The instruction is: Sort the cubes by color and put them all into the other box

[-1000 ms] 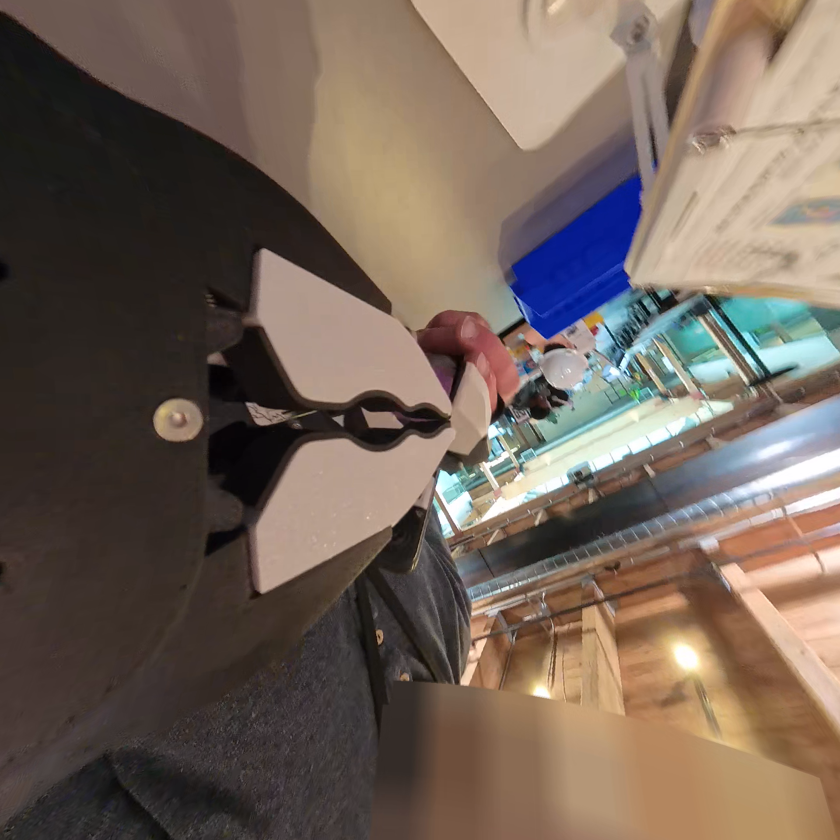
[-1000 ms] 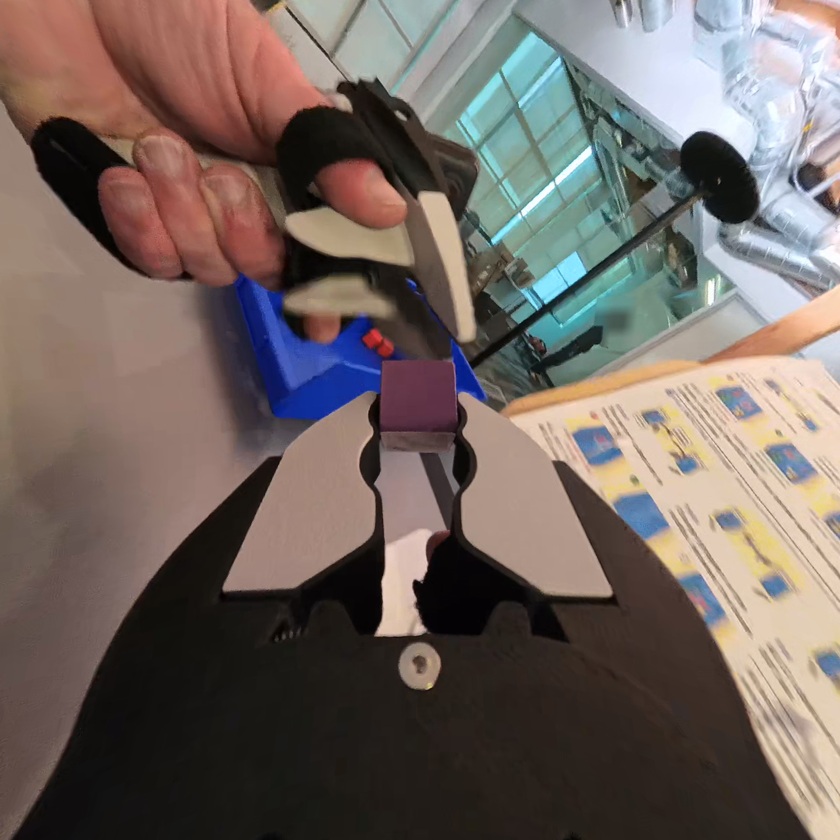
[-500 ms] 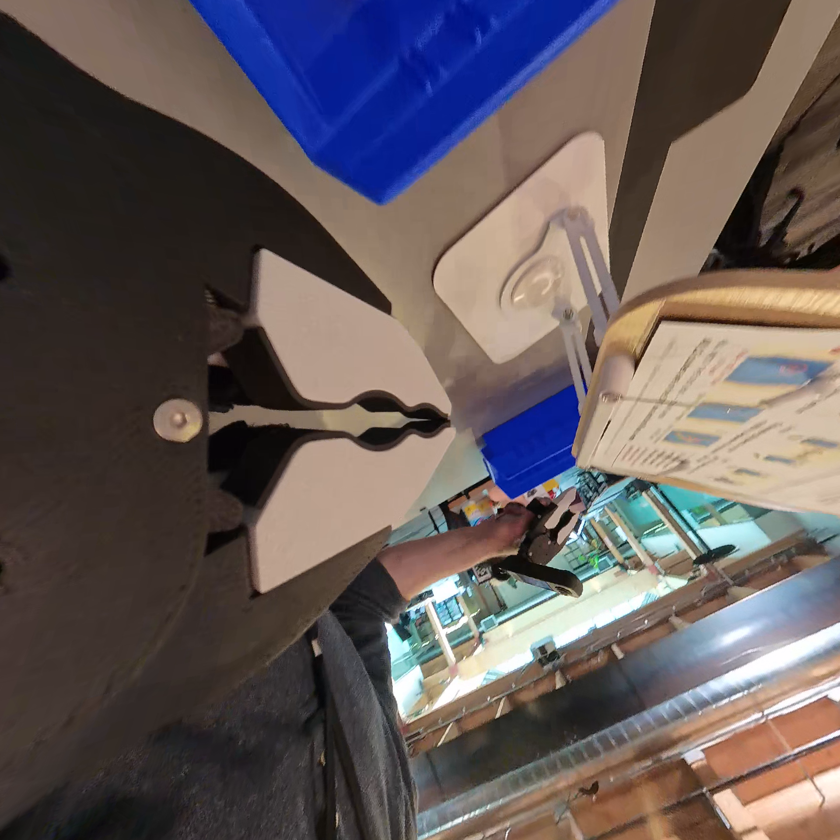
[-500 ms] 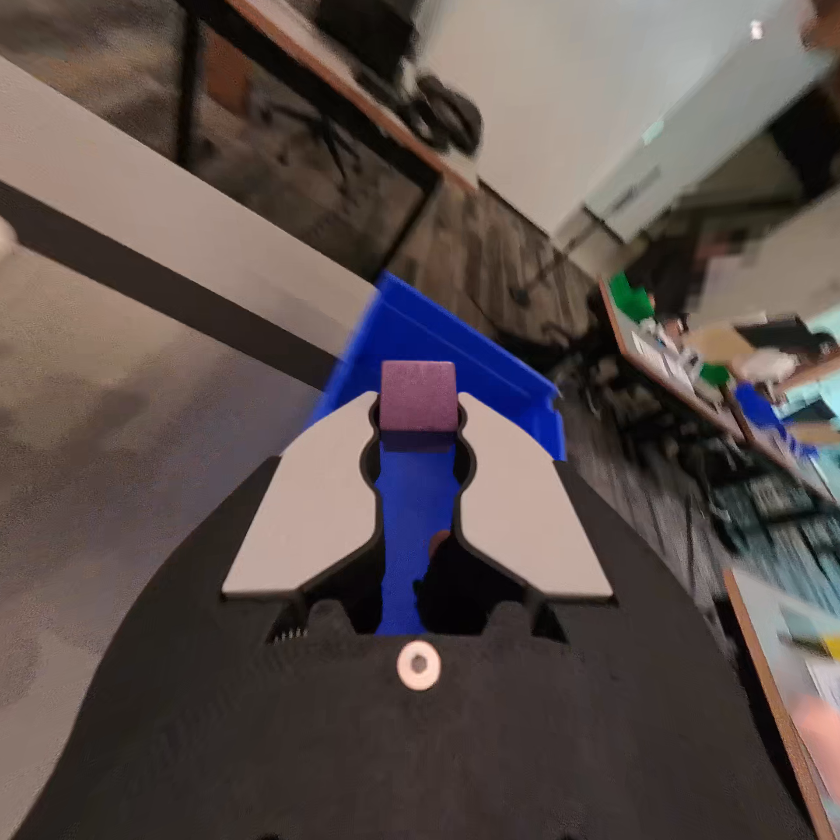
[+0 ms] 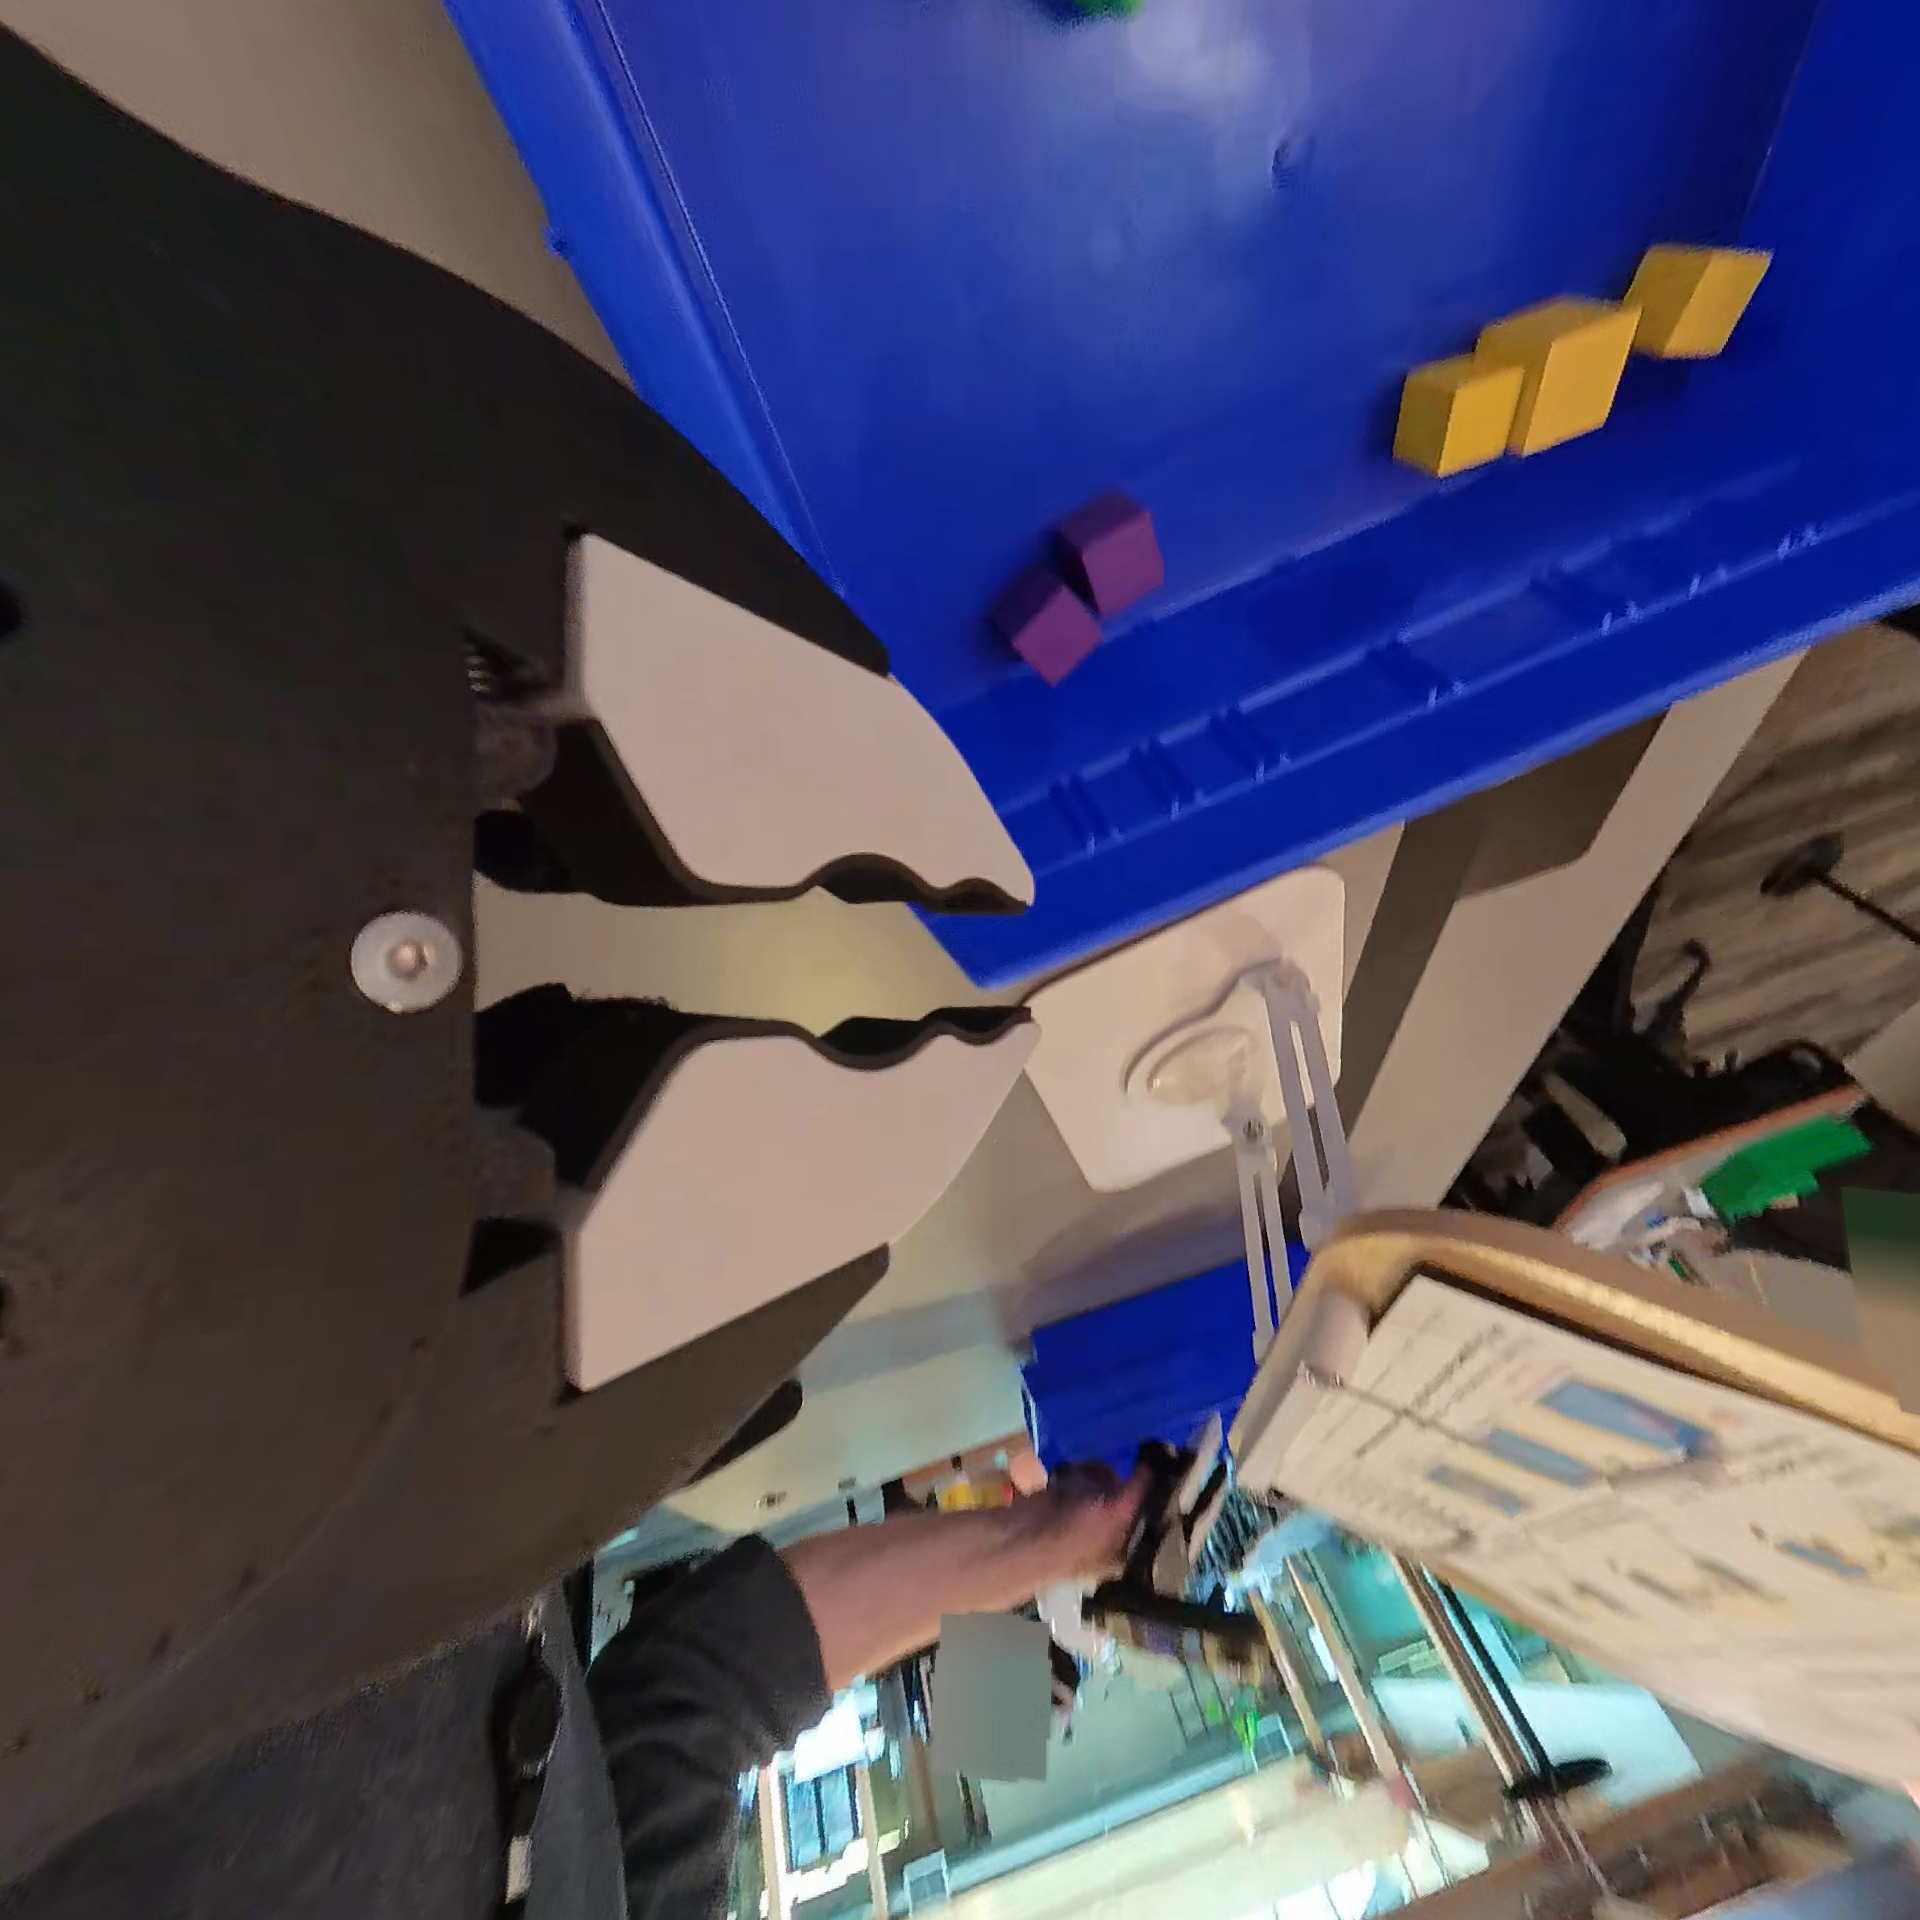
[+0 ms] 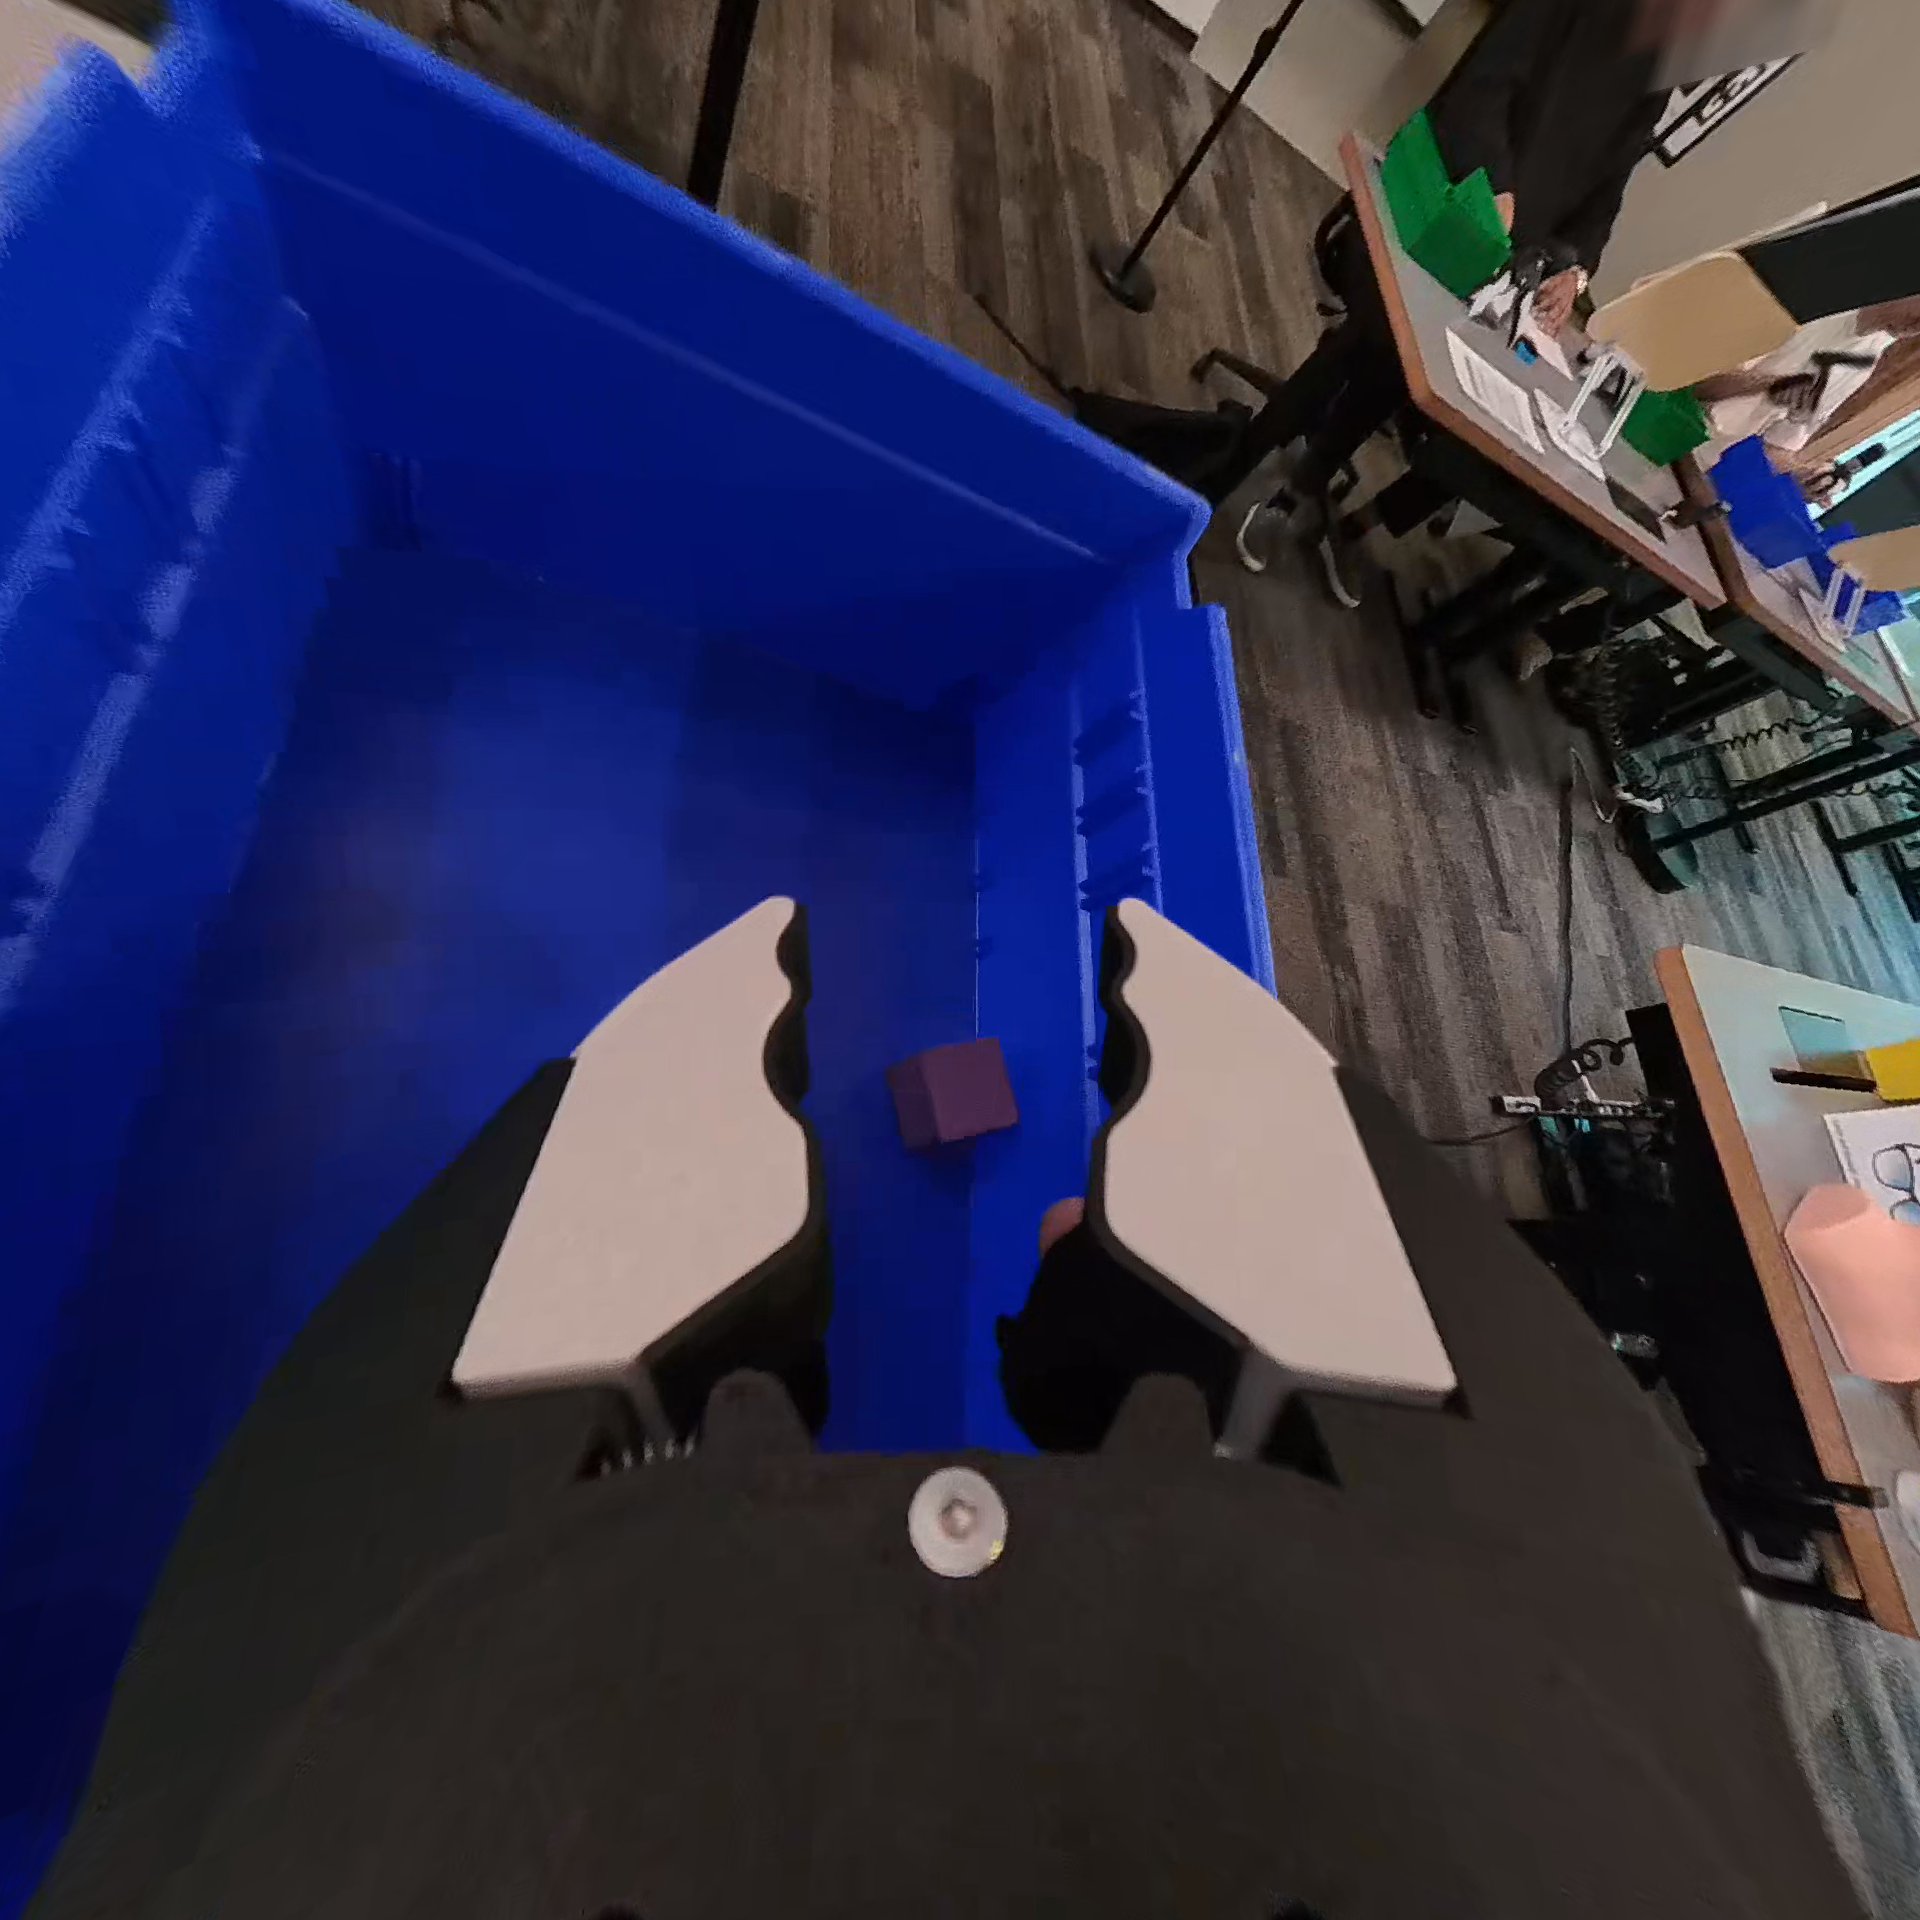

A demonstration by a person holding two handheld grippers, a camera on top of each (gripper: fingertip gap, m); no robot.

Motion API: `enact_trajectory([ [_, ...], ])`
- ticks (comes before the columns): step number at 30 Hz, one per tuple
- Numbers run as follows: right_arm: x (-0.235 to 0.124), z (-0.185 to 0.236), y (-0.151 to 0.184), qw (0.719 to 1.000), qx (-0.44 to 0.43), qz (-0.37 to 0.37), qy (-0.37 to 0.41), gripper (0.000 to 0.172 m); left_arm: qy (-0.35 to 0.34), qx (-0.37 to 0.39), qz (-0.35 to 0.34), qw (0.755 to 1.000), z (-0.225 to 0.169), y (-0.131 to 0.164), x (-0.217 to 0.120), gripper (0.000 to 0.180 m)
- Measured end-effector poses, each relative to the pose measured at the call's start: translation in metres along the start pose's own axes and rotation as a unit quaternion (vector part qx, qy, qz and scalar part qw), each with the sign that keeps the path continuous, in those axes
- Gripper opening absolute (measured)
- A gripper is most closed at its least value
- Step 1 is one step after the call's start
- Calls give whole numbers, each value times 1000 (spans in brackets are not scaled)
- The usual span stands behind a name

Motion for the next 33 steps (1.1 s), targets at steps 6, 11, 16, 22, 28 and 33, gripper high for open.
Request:
enact_trajectory([
  [6,-46,8,-10,998,-10,-57,4,47,-80,64,46,994,27,-20,-9,26],
  [11,-80,18,-16,996,-10,-84,-7,44,-122,125,144,974,64,-33,1,36],
  [16,-99,27,-20,995,-9,-95,-23,42,-113,230,273,927,78,-30,39,40],
  [22,-112,33,-26,994,-22,-105,-28,39,-91,304,354,880,90,-31,63,45],
  [28,-117,36,-28,993,-27,-110,-29,38,-71,314,399,859,102,-29,74,44],
  [33,-121,38,-30,993,-28,-116,-28,38,-67,305,410,857,110,-29,74,28],
])
Point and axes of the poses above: each gripper's, where its closed fingertips meet, x out along the fingers, y out of its underside, z = x × y across the jaws, the point moved 7 cm from there along -x, back along the fingers, and after that the axes turned 10 degrees about y, right-handed, at the moved point
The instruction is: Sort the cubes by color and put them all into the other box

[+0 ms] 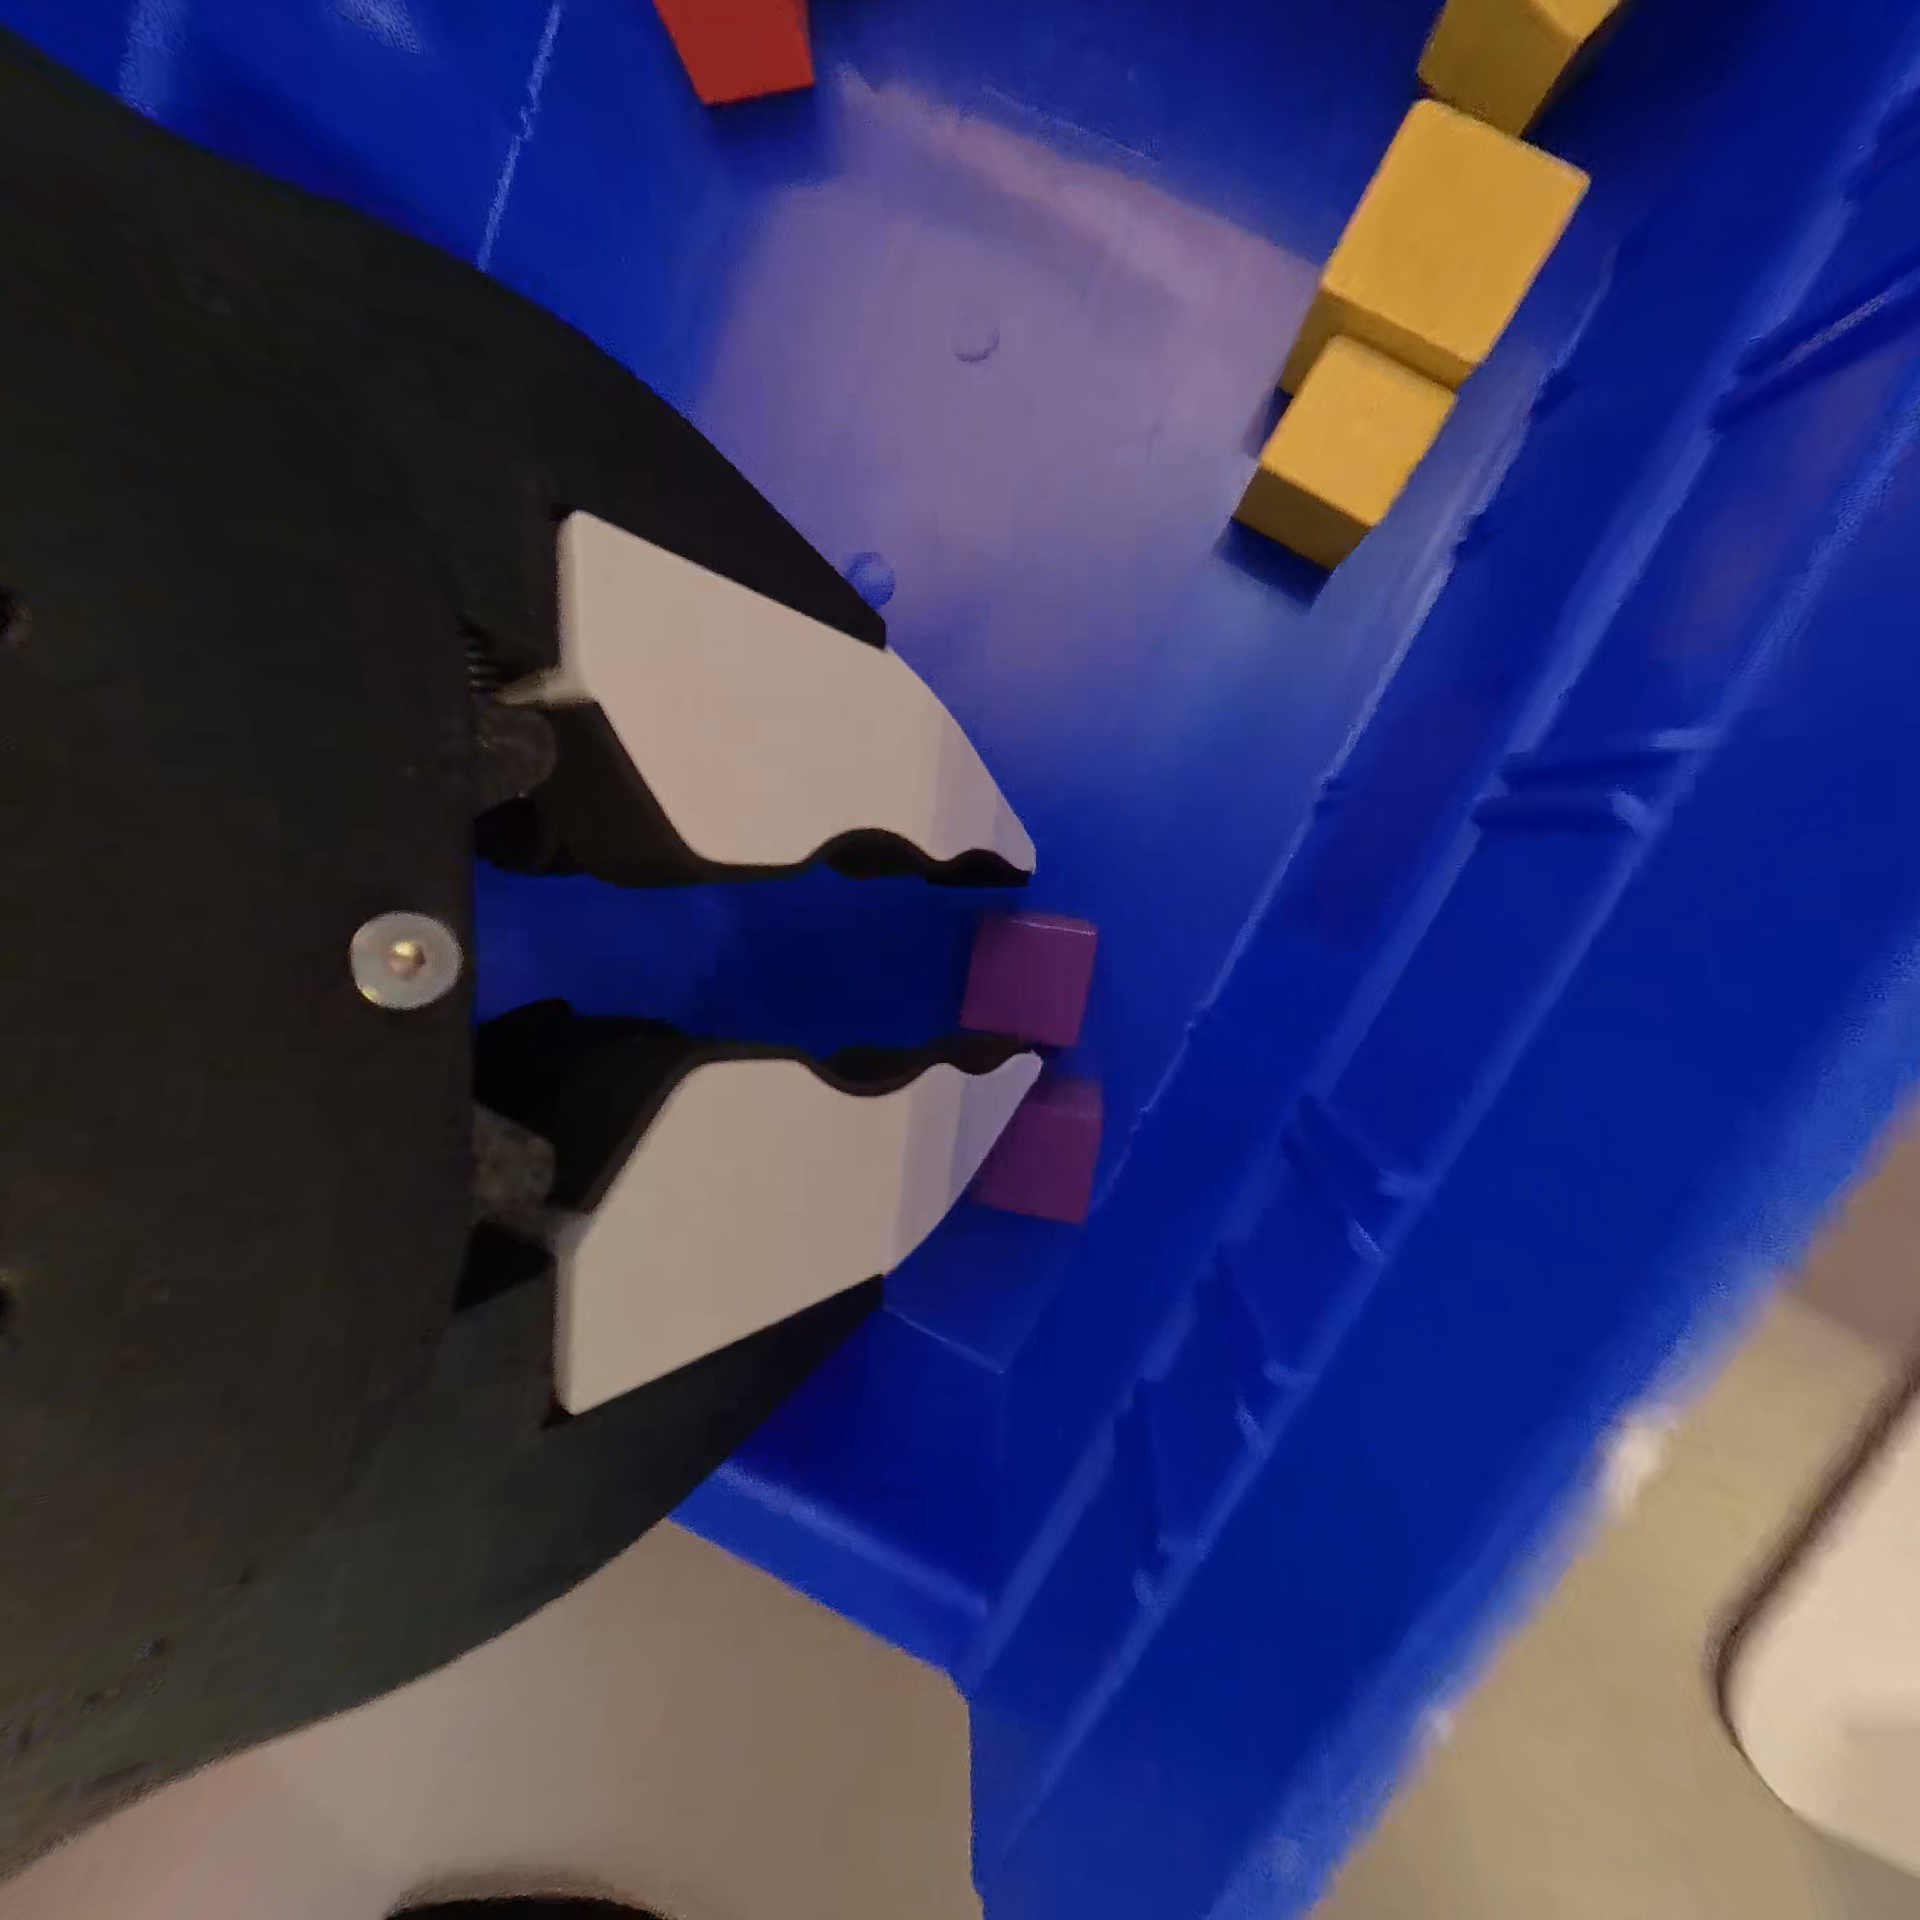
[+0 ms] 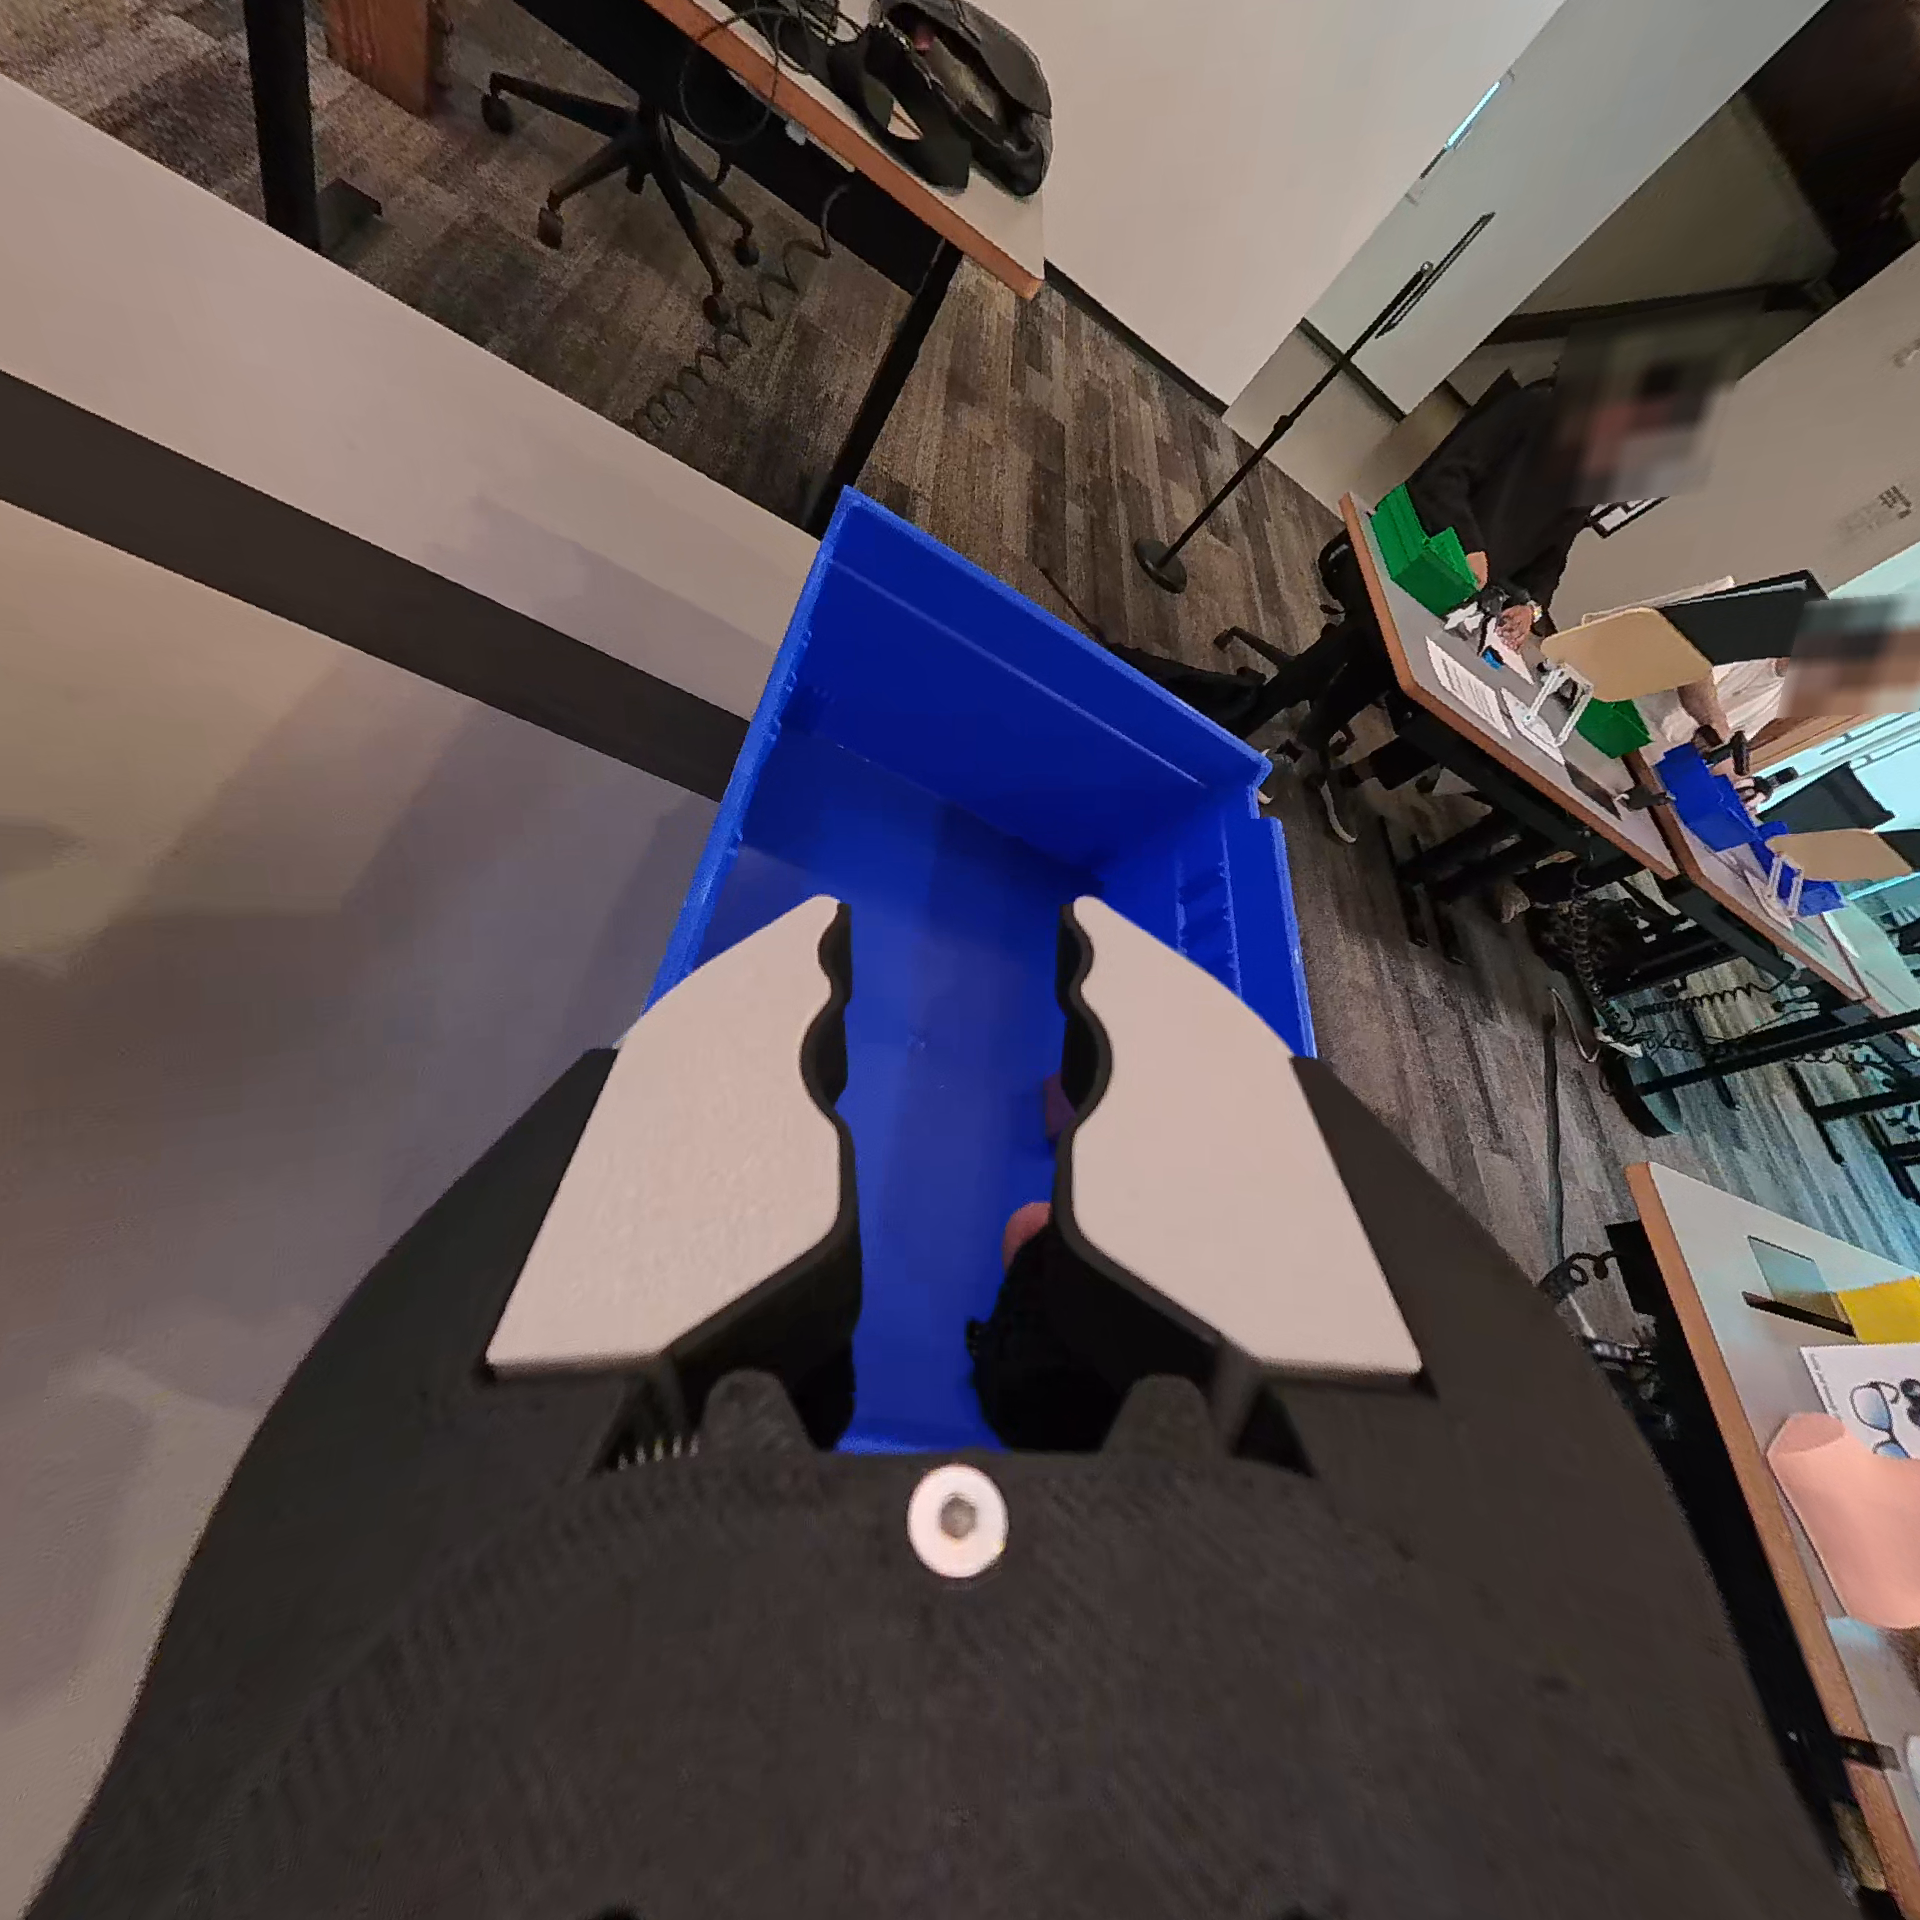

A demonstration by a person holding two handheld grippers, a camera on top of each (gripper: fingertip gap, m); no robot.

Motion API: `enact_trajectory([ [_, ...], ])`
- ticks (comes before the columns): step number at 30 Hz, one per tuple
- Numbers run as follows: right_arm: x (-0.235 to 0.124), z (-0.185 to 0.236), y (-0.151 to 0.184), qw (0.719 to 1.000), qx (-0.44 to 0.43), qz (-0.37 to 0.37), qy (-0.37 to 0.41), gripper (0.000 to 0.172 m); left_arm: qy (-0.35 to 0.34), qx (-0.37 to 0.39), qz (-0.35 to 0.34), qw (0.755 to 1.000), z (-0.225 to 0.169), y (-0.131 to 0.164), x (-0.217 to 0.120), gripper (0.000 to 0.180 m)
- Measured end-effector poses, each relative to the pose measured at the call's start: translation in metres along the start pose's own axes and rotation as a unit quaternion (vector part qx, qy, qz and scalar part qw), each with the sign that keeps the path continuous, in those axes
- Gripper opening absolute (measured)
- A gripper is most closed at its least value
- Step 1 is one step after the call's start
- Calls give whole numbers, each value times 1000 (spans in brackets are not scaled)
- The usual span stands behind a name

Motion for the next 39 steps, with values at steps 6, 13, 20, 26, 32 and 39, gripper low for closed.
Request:
enact_trajectory([
  [6,-3,5,-2,1000,-2,-5,-5,37,10,7,6,1000,-1,1,10,24],
  [13,-13,7,-11,999,-12,-30,-4,37,-29,-20,-15,999,2,0,3,23],
  [20,-45,19,-44,992,-22,-118,-36,36,-65,-34,-115,991,-18,-11,-40,23],
  [26,-97,54,-90,962,-16,-235,-136,31,-65,4,-224,972,-74,-31,-87,22],
  [32,-151,125,-128,901,-33,-340,-267,36,59,52,-329,941,-158,-76,-91,22],
  [39,-198,193,-155,823,-101,-441,-344,43,222,89,-366,899,-231,-129,-66,22],
])
Point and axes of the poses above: each gripper's, where its closed fingertips meet, x out along the fingers, y out of its underside, z = x × y across the jaws, the point moved 7 cm from there along -x, back along the fingers, and after that the axes turned 10 degrees about y, right-handed, at the moved point
